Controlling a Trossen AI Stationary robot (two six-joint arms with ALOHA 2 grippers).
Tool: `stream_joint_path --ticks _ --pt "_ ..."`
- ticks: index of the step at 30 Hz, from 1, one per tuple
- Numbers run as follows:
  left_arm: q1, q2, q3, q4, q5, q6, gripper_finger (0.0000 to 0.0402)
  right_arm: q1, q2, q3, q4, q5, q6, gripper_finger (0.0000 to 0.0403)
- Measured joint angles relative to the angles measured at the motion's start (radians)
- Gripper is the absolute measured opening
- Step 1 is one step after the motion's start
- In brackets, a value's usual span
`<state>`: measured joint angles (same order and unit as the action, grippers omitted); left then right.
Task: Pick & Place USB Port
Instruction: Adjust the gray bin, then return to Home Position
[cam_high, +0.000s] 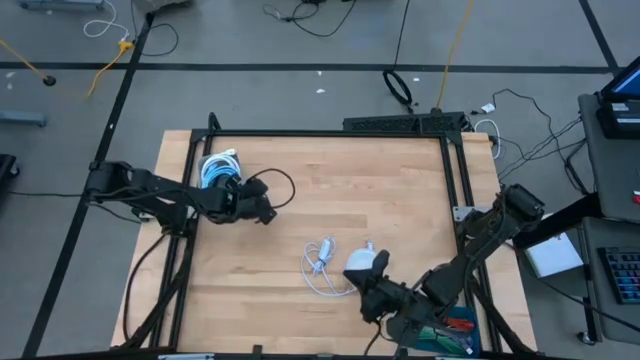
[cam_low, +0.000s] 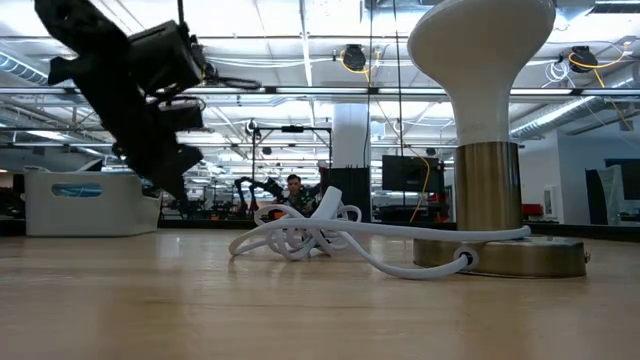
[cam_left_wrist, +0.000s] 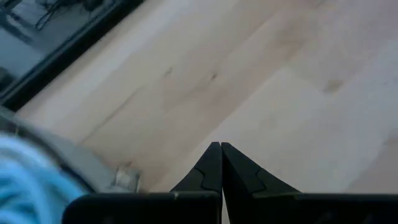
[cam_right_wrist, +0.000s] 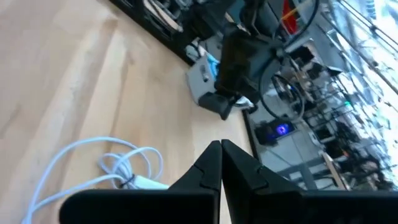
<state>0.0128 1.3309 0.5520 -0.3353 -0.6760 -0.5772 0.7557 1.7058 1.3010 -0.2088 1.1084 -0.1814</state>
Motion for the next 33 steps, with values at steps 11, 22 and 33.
stream_joint_path --ticks 11,22,33 --pt "0.000 0.000 -0.076 -0.125 -0.026 -0.116 0.0000 0.011 0.000 -0.001 0.136 -0.067 -0.085 0.0000" --pt "-0.024 0.000 -0.079 0.018 -0.057 -0.027 0.0000 0.011 0.000 -0.001 0.141 -0.108 -0.083 0.0000" --pt "-0.068 -0.043 -0.024 0.298 0.047 0.194 0.0000 0.011 -0.001 -0.001 0.148 -0.119 -0.092 0.0000"
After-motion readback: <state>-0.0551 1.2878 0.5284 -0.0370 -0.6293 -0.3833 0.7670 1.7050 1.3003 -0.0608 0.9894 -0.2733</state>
